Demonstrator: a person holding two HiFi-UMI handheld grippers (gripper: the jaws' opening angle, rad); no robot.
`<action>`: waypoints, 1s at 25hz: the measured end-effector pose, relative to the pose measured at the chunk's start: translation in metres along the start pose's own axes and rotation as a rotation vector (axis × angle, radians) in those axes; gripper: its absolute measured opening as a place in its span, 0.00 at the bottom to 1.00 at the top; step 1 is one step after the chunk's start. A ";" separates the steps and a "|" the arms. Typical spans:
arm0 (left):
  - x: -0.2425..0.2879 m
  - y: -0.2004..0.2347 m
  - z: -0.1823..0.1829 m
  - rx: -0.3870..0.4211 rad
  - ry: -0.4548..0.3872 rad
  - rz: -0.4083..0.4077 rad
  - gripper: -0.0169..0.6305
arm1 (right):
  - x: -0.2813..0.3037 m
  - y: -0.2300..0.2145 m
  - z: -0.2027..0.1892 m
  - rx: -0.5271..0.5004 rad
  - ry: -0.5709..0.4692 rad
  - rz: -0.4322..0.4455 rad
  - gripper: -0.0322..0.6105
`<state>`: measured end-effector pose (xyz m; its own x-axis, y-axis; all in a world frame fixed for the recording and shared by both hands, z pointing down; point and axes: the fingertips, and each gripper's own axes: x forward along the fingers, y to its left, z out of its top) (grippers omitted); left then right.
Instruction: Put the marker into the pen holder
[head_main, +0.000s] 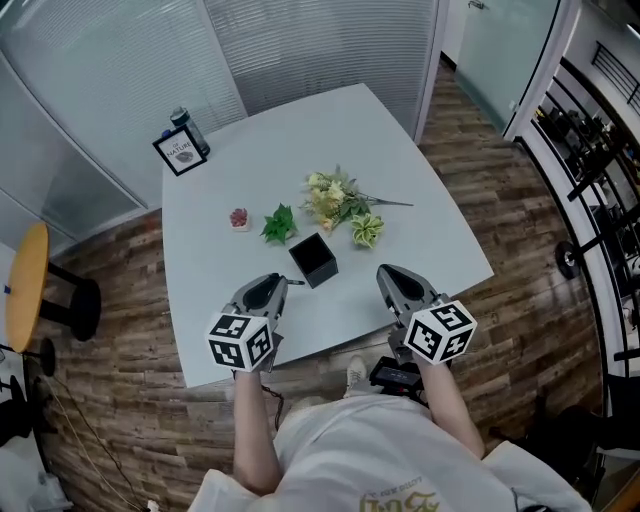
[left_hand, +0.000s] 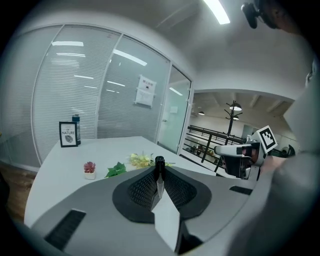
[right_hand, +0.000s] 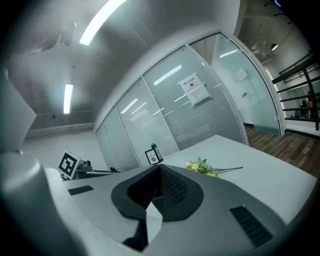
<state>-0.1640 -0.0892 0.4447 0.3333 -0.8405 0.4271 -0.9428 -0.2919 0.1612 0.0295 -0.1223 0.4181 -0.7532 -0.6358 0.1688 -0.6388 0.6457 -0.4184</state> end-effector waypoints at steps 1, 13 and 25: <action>0.004 0.004 0.002 -0.003 0.000 0.011 0.11 | 0.004 -0.005 0.002 0.002 0.002 0.003 0.08; 0.023 0.015 0.007 0.022 0.026 0.034 0.11 | 0.028 -0.003 0.000 0.019 0.010 0.082 0.08; 0.062 0.028 0.009 0.045 0.064 -0.006 0.11 | 0.060 -0.018 0.004 -0.009 0.050 0.057 0.08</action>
<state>-0.1696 -0.1537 0.4679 0.3376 -0.8083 0.4824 -0.9398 -0.3184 0.1243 -0.0040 -0.1735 0.4323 -0.7952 -0.5762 0.1889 -0.5957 0.6844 -0.4204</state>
